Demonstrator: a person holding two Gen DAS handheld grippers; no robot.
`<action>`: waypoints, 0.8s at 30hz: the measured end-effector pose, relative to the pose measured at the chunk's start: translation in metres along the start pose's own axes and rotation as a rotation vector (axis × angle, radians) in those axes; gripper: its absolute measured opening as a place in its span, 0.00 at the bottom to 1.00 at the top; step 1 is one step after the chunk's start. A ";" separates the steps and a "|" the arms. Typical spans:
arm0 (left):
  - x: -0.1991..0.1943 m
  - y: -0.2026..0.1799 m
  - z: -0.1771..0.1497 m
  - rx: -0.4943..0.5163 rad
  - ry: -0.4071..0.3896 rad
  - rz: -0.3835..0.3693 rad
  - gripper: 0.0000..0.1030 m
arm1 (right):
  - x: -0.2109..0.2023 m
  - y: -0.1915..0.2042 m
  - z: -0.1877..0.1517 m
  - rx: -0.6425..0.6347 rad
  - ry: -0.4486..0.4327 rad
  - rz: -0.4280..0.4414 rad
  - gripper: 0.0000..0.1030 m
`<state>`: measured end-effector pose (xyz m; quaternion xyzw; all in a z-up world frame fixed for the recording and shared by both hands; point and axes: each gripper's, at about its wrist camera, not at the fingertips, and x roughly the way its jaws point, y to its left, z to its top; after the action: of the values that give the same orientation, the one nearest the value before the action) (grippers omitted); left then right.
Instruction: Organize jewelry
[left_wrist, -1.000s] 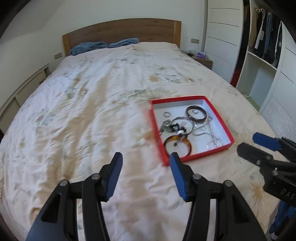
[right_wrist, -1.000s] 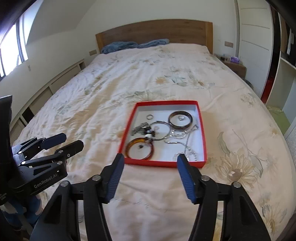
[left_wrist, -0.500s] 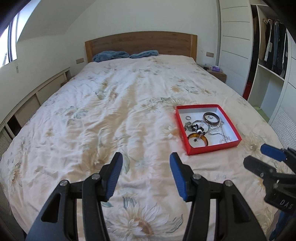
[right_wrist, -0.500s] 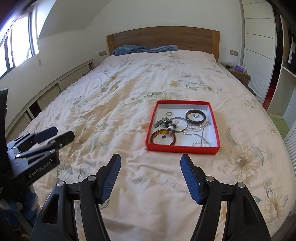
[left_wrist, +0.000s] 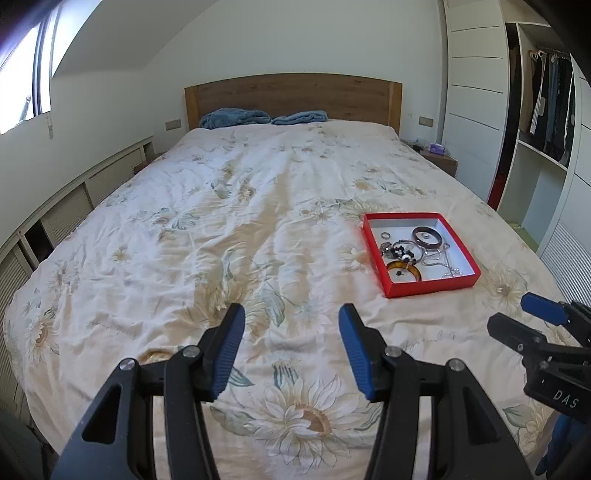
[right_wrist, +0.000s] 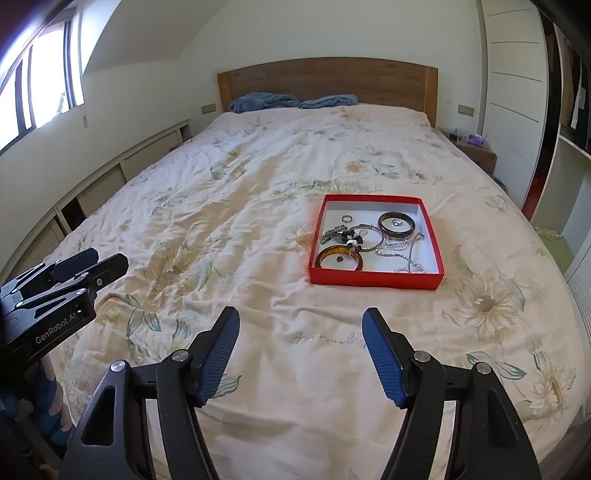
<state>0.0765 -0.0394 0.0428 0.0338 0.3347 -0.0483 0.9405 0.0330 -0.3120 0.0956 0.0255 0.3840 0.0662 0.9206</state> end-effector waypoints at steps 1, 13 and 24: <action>-0.002 0.000 -0.001 -0.001 -0.003 0.001 0.49 | -0.002 0.001 -0.001 -0.001 -0.003 -0.001 0.67; -0.026 -0.002 -0.008 0.005 -0.036 0.011 0.49 | -0.023 0.005 -0.010 -0.013 -0.041 -0.003 0.79; -0.030 -0.003 -0.012 0.002 -0.029 0.005 0.49 | -0.032 0.002 -0.016 -0.014 -0.051 -0.027 1.00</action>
<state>0.0456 -0.0393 0.0521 0.0347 0.3209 -0.0468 0.9453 -0.0010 -0.3147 0.1070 0.0157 0.3605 0.0560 0.9310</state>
